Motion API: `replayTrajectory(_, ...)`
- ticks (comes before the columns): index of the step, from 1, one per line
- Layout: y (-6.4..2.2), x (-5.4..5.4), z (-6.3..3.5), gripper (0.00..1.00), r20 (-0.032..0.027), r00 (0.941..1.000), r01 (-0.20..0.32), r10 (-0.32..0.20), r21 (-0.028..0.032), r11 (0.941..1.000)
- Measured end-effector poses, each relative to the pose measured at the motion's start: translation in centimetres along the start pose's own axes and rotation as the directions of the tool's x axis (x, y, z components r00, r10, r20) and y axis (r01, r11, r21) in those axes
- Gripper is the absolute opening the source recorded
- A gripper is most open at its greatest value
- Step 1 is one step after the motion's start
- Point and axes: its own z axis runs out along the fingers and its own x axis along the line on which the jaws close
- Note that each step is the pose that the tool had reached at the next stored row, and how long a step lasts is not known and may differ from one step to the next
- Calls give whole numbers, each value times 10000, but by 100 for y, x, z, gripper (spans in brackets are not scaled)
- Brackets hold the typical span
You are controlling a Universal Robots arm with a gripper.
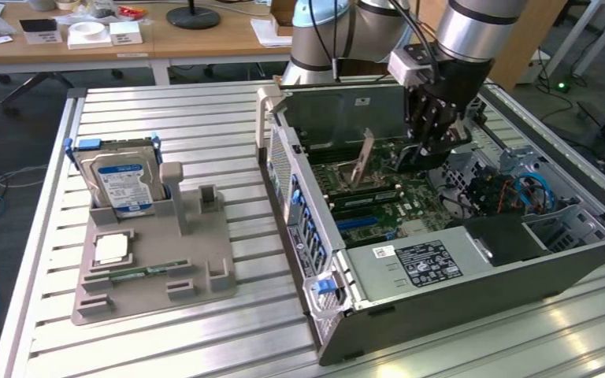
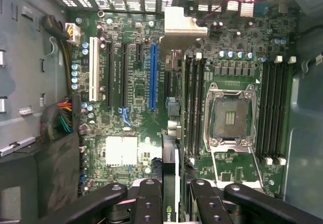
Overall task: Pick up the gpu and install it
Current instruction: 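Insert the gpu into the slot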
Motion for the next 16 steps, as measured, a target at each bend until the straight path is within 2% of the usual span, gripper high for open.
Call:
replayTrajectory(11,49,44,95,26,-2,10000,51,-51,-2,10000)
replayTrajectory(16,60,46,120,26,-29,10000,20,-20,-1,10000)
